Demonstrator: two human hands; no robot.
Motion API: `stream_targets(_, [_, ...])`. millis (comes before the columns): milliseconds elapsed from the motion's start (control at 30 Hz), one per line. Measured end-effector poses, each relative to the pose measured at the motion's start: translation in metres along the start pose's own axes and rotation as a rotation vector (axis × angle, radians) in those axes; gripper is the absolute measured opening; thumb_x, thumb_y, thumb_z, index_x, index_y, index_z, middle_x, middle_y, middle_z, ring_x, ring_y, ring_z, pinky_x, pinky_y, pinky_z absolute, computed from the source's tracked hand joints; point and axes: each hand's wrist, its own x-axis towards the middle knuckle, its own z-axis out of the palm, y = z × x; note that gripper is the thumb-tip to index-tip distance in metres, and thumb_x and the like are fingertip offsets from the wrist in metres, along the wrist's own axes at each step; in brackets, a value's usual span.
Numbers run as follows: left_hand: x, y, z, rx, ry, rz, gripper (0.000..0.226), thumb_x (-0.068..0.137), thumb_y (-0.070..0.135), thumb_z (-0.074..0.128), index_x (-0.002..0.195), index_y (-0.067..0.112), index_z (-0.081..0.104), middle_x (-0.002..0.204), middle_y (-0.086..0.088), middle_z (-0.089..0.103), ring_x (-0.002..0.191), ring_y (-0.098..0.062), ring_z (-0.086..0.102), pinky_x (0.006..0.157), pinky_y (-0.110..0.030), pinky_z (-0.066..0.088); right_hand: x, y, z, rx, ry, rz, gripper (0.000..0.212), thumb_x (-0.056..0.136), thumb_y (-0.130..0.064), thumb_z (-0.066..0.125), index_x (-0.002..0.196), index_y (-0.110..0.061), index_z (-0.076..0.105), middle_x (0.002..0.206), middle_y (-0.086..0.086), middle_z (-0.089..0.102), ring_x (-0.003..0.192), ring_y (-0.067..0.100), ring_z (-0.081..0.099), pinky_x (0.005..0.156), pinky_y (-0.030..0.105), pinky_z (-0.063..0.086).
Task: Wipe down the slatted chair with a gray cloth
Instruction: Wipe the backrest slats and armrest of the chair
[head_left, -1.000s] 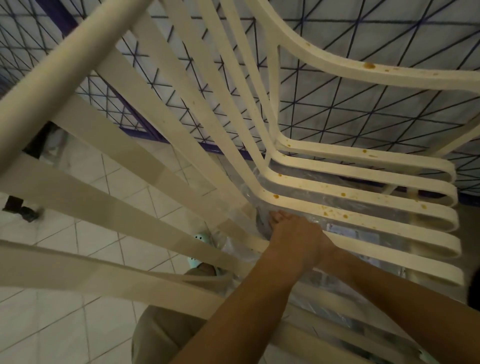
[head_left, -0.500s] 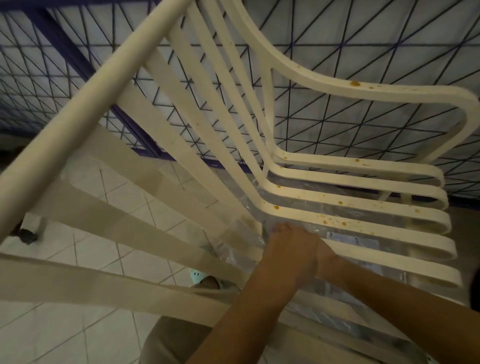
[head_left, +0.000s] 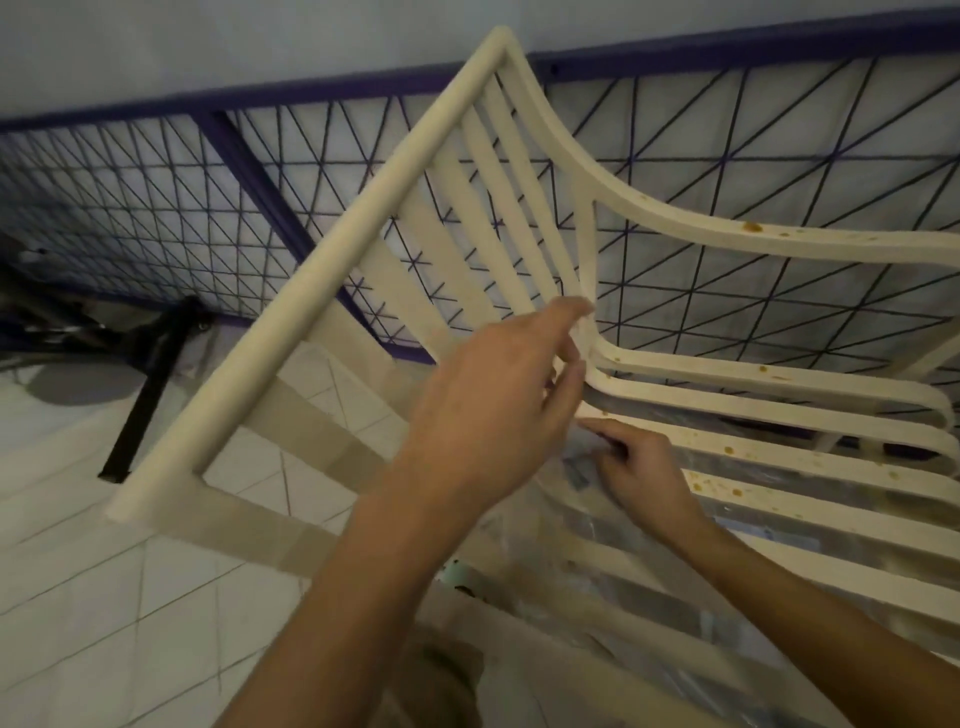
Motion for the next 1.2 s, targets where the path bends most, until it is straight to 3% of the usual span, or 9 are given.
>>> stream_targets(133, [0.013,-0.008,-0.062,0.052,0.221,-0.027,0.033,0.094,0.024,0.056,0.127,0.028,0.054,0.093,0.020,0.061,0.083,0.002,0.060,0.076,-0.023,0.053,-0.003,-0.056,-0.015,0.195,0.126,-0.173,0.042,0.090,-0.001,0.057,0.120,-0.030,0.057,0.106,-0.028,0.060,0.097,-0.021,0.054,0.079,0.000,0.041])
stream_targets(200, [0.026,-0.019,-0.086,0.118,0.251,-0.092,0.034,0.093,0.027,0.056,0.127,0.029,0.054,0.099,0.020,0.059,0.085,0.002,0.058,0.076,-0.016,0.046,0.000,-0.081,-0.012,0.263,0.125,-0.265,0.041,0.092,-0.001,0.057,0.126,-0.024,0.059,0.116,-0.021,0.063,0.107,-0.011,0.057,0.087,0.009,0.046])
stream_targets(300, [0.045,-0.042,-0.108,0.285,0.163,-0.190,0.038,0.093,0.029,0.057,0.130,0.025,0.053,0.121,0.005,0.059,0.099,-0.008,0.052,0.081,-0.025,0.039,0.012,-0.118,-0.002,0.340,0.130,-0.386,0.041,0.092,0.001,0.056,0.130,-0.012,0.059,0.130,-0.002,0.062,0.121,0.003,0.055,0.102,0.027,0.047])
stream_targets(433, [0.048,-0.064,-0.105,0.296,-0.066,-0.278,0.049,0.094,0.024,0.055,0.142,0.017,0.042,0.136,-0.008,0.049,0.113,-0.022,0.050,0.091,-0.035,0.038,0.034,-0.158,0.023,0.228,0.149,-0.587,0.048,0.086,0.010,0.055,0.131,-0.006,0.057,0.140,0.007,0.053,0.133,0.011,0.045,0.112,0.027,0.036])
stream_targets(500, [0.044,-0.067,-0.097,0.267,-0.074,-0.259,0.054,0.096,0.019,0.052,0.147,0.013,0.034,0.146,-0.008,0.041,0.128,-0.024,0.042,0.103,-0.033,0.032,0.040,-0.162,0.037,0.175,0.117,-0.648,0.050,0.085,0.013,0.053,0.133,-0.003,0.054,0.144,0.009,0.048,0.137,0.014,0.040,0.114,0.028,0.032])
stream_targets(633, [0.044,-0.070,-0.090,0.233,0.007,-0.261,0.056,0.096,0.008,0.048,0.149,0.012,0.031,0.151,-0.005,0.036,0.136,-0.021,0.035,0.109,-0.026,0.024,0.040,-0.128,0.048,0.066,0.110,-0.645,0.055,0.087,0.009,0.051,0.140,-0.006,0.046,0.149,0.004,0.040,0.140,0.009,0.034,0.115,0.026,0.030])
stream_targets(800, [0.043,-0.072,-0.090,0.193,0.040,-0.282,0.056,0.096,0.007,0.049,0.149,0.015,0.033,0.149,-0.002,0.039,0.133,-0.020,0.039,0.109,-0.028,0.028,0.022,-0.086,0.047,0.074,0.047,-0.427,0.052,0.092,0.003,0.051,0.141,-0.011,0.038,0.142,-0.013,0.036,0.129,-0.023,0.026,0.111,0.011,0.027])
stream_targets(1000, [0.043,-0.075,-0.090,0.158,0.057,-0.267,0.057,0.094,0.008,0.052,0.148,0.015,0.035,0.148,-0.003,0.041,0.131,-0.020,0.042,0.105,-0.028,0.032,0.034,-0.158,0.057,0.097,0.016,-0.477,0.057,0.101,-0.014,0.040,0.153,-0.017,0.017,0.161,-0.002,0.013,0.147,0.005,0.009,0.111,0.005,0.006])
stream_targets(1200, [0.044,-0.075,-0.092,0.139,0.055,-0.260,0.056,0.095,0.007,0.050,0.148,0.015,0.035,0.149,-0.003,0.039,0.133,-0.020,0.039,0.107,-0.028,0.029,0.040,-0.155,0.066,0.041,0.081,-0.544,0.055,0.103,-0.016,0.037,0.153,-0.021,0.013,0.162,-0.003,0.007,0.148,0.008,0.009,0.106,0.001,0.011])
